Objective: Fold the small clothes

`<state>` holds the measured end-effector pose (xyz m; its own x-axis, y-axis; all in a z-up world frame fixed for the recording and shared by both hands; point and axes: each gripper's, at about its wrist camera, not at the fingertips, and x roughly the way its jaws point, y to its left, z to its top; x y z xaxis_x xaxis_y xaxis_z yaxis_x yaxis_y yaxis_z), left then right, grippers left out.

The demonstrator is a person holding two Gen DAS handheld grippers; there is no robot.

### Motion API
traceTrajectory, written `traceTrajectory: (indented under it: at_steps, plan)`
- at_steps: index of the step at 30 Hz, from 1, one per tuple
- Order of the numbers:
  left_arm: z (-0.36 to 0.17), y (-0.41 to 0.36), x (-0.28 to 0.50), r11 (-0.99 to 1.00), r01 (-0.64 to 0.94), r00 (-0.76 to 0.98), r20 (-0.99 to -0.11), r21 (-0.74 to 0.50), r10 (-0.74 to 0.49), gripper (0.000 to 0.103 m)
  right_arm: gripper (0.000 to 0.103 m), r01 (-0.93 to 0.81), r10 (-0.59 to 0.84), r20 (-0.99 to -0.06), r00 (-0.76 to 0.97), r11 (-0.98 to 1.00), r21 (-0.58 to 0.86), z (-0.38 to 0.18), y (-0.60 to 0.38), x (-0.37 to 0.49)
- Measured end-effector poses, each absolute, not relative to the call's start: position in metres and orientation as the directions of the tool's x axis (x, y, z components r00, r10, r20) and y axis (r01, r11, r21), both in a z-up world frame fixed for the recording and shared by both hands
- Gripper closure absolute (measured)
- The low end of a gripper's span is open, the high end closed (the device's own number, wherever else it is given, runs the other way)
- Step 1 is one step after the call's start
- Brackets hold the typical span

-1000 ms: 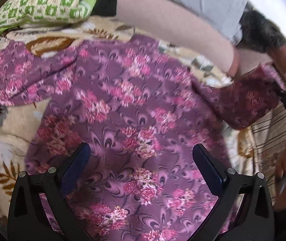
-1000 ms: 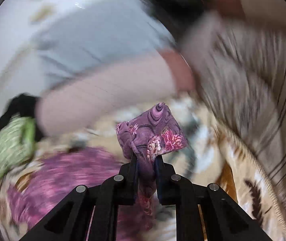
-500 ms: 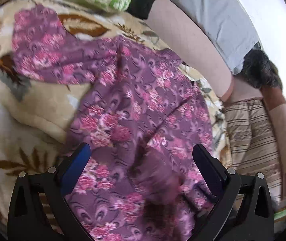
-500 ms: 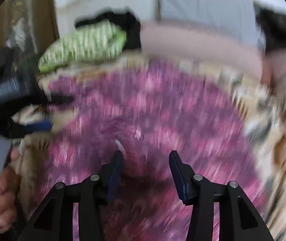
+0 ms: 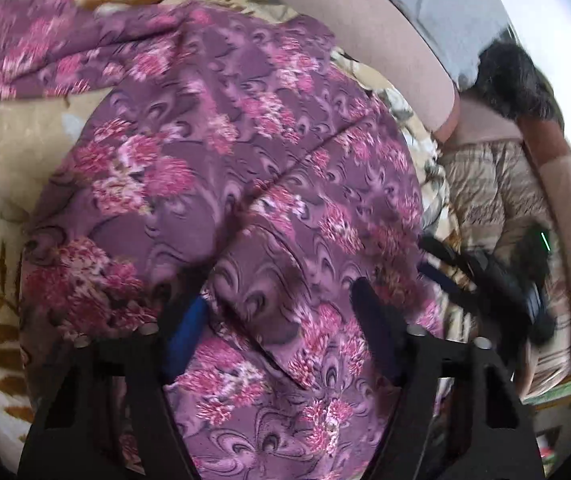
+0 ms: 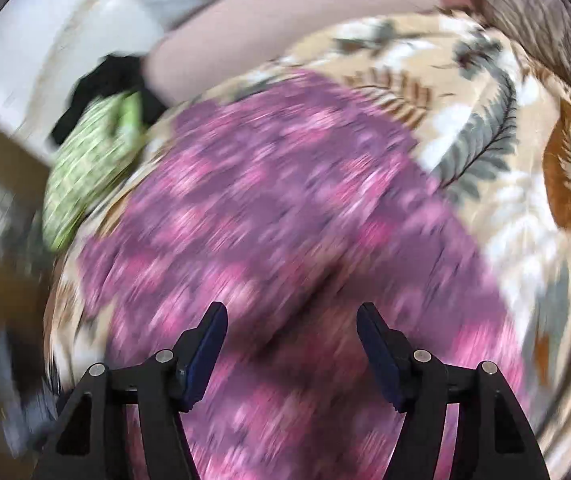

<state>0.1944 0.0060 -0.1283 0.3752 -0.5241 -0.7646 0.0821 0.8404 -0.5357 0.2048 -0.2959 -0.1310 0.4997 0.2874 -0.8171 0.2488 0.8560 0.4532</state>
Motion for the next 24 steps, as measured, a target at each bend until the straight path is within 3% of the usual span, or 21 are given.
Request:
traceTrajectory:
  at_steps: [1, 2, 3, 4, 6, 7, 8, 12, 17, 20, 22, 24]
  plan:
    - [-0.124, 0.001, 0.190, 0.855, 0.102, 0.395, -0.768, -0.508, -0.504, 0.044, 0.047, 0.266, 0.273, -0.829, 0.489, 0.858, 0.439, -0.139, -0.299, 0.217]
    - [-0.119, -0.004, 0.185, 0.871, 0.122, 0.416, -0.773, -0.475, -0.480, 0.066, 0.049, 0.254, 0.263, -0.833, 0.487, 0.870, 0.423, -0.144, -0.298, 0.224]
    - [-0.115, -0.009, 0.182, 0.887, 0.133, 0.428, -0.782, -0.443, -0.454, 0.095, 0.052, 0.250, 0.249, -0.835, 0.491, 0.878, 0.409, -0.147, -0.296, 0.226]
    - [-0.114, -0.009, 0.180, 0.893, 0.133, 0.431, -0.786, -0.430, -0.443, 0.096, 0.057, 0.269, 0.247, -0.826, 0.507, 0.865, 0.423, -0.152, -0.296, 0.224]
    - [-0.109, -0.003, 0.177, 0.878, 0.118, 0.439, -0.769, -0.464, -0.466, 0.097, 0.073, 0.279, 0.282, -0.807, 0.519, 0.836, 0.472, -0.154, -0.297, 0.220]
    - [-0.105, 0.001, 0.174, 0.856, 0.121, 0.437, -0.747, -0.502, -0.500, 0.097, 0.093, 0.264, 0.268, -0.809, 0.524, 0.852, 0.453, -0.150, -0.295, 0.218]
    - [-0.099, 0.004, 0.170, 0.844, 0.128, 0.445, -0.730, -0.521, -0.518, 0.097, 0.101, 0.248, 0.246, -0.807, 0.537, 0.868, 0.430, -0.143, -0.291, 0.217]
    - [-0.080, 0.024, 0.155, 0.834, 0.113, 0.502, -0.694, -0.539, -0.516, 0.097, 0.101, 0.176, 0.279, -0.753, 0.595, 0.870, 0.461, -0.121, -0.285, 0.207]
    - [-0.133, 0.021, 0.172, 0.915, 0.026, 0.389, -0.839, -0.403, -0.381, 0.096, 0.101, 0.235, 0.329, -0.818, 0.473, 0.847, 0.476, -0.159, -0.279, 0.215]
    - [-0.132, 0.026, 0.172, 0.884, 0.017, 0.381, -0.814, -0.467, -0.438, 0.094, 0.101, 0.243, 0.370, -0.774, 0.513, 0.802, 0.545, -0.152, -0.286, 0.208]
    - [-0.122, 0.031, 0.170, 0.895, 0.004, 0.407, -0.816, -0.447, -0.410, 0.082, 0.099, 0.220, 0.320, -0.754, 0.573, 0.827, 0.518, -0.132, -0.286, 0.199]
    - [-0.113, 0.038, 0.164, 0.895, -0.002, 0.435, -0.807, -0.446, -0.401, 0.053, 0.098, 0.180, 0.303, -0.730, 0.612, 0.847, 0.501, -0.116, -0.279, 0.189]
